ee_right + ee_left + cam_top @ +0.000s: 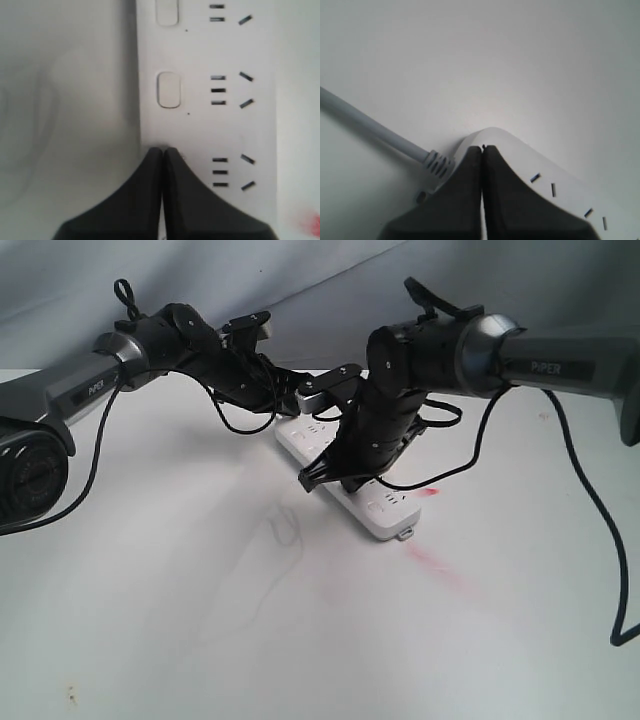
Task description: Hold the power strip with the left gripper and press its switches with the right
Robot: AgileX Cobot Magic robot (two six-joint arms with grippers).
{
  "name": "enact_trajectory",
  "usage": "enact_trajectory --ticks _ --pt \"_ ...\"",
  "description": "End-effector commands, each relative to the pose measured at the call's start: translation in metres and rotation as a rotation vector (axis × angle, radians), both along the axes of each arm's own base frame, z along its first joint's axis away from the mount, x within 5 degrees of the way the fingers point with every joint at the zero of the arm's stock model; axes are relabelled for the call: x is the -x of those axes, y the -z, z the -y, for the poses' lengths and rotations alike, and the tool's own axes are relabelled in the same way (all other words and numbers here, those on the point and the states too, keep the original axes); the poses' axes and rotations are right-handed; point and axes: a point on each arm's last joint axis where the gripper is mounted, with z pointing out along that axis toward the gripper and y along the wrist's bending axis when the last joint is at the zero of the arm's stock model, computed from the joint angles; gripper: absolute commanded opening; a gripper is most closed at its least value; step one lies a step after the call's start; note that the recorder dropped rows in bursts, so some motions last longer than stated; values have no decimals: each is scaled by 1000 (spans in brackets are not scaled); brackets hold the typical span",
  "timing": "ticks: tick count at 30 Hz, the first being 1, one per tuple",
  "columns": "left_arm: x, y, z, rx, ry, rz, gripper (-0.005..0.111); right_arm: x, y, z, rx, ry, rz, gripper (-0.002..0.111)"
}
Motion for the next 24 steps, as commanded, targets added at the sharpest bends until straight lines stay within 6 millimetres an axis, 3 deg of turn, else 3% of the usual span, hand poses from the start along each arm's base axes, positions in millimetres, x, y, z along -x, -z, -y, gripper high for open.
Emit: enact_trajectory --ticks 1,7,14,17,24 --pt "1 3 1 -7 4 -6 0 6 20 -4 71 -1 -30 0" --pt "1 3 1 -7 4 -6 0 3 19 -4 61 4 -6 0" --pt "1 3 1 -7 4 -6 0 0 -22 -5 -30 23 97 0" --pt "1 3 1 -7 4 -6 0 1 -31 -4 -31 19 113 0" --pt "1 3 1 -7 4 -6 0 4 -27 -1 1 17 82 0"
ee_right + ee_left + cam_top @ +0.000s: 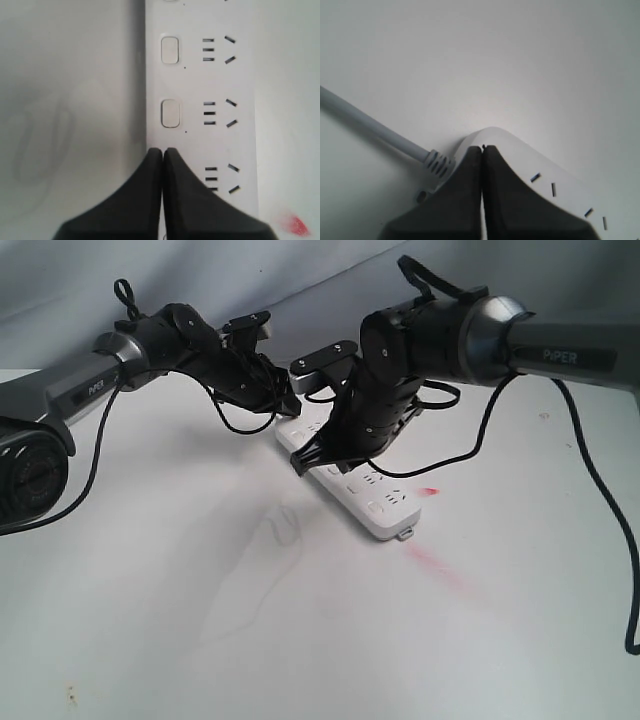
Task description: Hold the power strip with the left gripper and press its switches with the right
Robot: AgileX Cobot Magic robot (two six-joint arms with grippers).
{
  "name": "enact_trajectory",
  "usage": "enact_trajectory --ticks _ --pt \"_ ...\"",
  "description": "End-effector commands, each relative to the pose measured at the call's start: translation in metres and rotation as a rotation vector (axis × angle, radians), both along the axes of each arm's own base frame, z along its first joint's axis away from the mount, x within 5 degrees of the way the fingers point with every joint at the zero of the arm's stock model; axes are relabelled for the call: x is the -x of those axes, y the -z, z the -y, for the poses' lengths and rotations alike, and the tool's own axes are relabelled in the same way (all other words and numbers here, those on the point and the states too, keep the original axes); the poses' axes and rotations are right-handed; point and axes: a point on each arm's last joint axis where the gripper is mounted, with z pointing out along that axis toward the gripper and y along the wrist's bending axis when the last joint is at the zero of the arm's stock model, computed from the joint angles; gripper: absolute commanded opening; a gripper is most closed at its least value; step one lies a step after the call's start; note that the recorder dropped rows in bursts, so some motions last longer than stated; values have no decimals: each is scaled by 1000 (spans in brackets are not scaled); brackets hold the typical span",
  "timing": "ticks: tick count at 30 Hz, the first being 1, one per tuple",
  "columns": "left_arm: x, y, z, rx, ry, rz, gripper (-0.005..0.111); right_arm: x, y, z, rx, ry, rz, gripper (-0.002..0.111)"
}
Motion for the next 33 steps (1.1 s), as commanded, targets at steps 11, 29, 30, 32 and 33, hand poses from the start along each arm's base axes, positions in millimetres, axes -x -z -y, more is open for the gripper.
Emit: enact_trajectory --ticks 11,29,30,32,33 --pt "1 3 1 -7 4 -6 0 4 1 4 45 2 -33 0" --pt "1 3 1 -7 4 -6 0 0 37 2 79 0 -69 0" --pt "1 3 1 -7 4 -6 0 -1 39 3 82 -2 -67 0" --pt "1 3 1 -7 4 -6 0 -2 38 2 79 -6 -52 0" --pt "1 3 1 -7 4 -6 0 -3 37 2 77 -10 -40 0"
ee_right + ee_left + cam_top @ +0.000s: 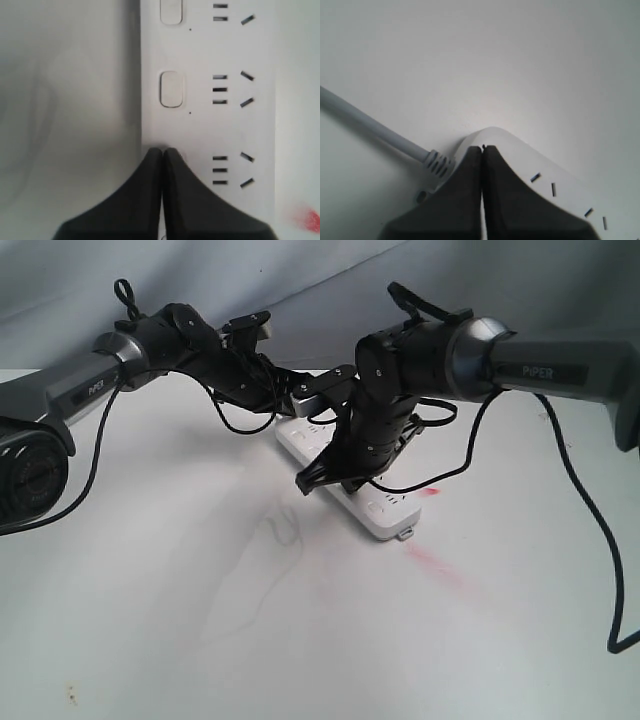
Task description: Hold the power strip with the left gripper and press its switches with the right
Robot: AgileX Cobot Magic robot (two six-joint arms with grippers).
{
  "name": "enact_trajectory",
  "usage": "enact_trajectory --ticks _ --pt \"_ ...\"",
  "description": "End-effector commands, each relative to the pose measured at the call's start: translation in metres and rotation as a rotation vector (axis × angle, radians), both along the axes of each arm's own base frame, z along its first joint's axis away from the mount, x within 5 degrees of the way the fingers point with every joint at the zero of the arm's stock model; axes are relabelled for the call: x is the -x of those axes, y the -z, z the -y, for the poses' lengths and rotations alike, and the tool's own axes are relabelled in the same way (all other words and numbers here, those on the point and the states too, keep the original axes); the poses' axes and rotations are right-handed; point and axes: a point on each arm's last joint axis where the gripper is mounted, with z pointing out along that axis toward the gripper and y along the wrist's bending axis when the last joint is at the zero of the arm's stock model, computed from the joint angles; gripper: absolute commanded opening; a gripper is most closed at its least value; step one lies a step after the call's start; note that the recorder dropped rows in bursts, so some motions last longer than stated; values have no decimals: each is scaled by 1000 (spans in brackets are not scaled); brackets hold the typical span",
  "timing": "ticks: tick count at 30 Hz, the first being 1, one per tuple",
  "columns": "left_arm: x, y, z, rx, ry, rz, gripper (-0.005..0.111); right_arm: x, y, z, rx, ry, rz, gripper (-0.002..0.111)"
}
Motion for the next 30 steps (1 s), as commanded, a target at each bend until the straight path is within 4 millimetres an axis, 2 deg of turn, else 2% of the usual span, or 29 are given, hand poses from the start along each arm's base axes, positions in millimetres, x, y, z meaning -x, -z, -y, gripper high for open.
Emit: enact_trajectory --ticks 1,6,8,17,30 --pt "1 3 1 -7 4 -6 0 -4 5 0 7 -8 30 0" --pt "1 3 1 -7 4 -6 0 -7 -22 0 -41 -4 91 0" --pt "1 3 1 -7 4 -6 0 -8 -24 3 -40 6 88 0" --pt "1 3 1 -8 6 -5 0 -2 2 1 -9 27 -24 0" --pt "1 3 1 -9 8 -3 0 1 9 3 13 48 -65 0"
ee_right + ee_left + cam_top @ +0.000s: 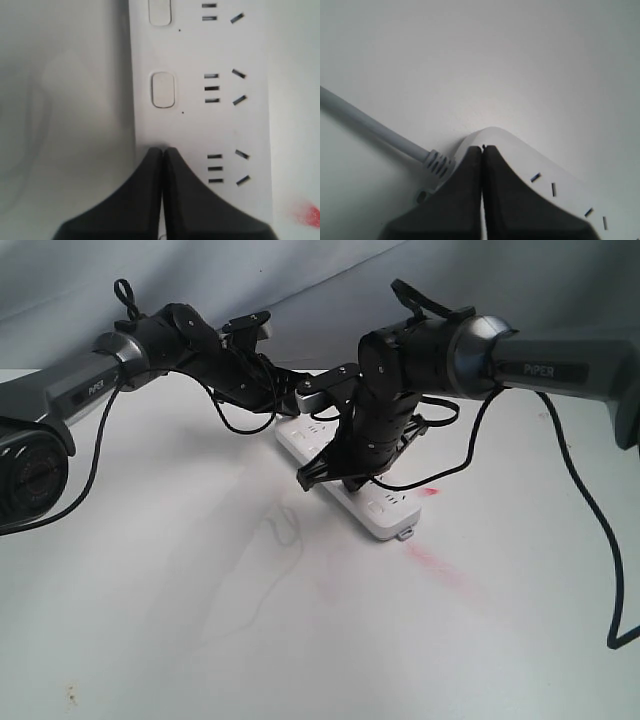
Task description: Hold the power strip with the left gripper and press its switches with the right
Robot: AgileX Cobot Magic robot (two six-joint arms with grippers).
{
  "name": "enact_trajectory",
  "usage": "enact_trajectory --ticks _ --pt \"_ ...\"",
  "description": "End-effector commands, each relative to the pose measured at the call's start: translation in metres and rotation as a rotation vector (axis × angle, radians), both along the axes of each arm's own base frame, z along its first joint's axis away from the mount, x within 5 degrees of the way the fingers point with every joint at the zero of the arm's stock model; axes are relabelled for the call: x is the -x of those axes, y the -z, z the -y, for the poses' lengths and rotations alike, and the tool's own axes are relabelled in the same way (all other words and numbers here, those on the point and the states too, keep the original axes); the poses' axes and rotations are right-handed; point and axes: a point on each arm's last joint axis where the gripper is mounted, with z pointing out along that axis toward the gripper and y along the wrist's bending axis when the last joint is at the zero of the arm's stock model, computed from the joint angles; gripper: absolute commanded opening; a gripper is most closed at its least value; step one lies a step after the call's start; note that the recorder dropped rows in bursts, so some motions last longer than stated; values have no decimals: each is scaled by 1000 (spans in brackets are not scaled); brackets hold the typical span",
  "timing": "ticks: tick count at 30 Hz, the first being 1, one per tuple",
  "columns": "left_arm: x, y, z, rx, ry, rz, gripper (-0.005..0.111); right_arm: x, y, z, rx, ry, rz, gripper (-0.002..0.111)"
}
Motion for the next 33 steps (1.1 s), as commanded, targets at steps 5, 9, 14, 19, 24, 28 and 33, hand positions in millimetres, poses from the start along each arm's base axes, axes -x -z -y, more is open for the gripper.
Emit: enact_trajectory --ticks 5,9,14,19,24,28,33 --pt "1 3 1 -9 8 -3 0 5 39 2 63 18 -120 0" --pt "1 3 1 -9 8 -3 0 7 61 3 94 21 -164 0" --pt "1 3 1 -9 8 -3 0 10 74 6 130 21 -209 0" --pt "1 3 1 -9 8 -3 0 10 66 7 139 17 -208 0" --pt "1 3 1 -9 8 -3 0 8 41 5 98 23 -159 0" --pt "1 3 1 -9 8 -3 0 7 32 5 87 23 -136 0" --pt "1 3 1 -14 18 5 0 4 18 6 76 51 -88 0"
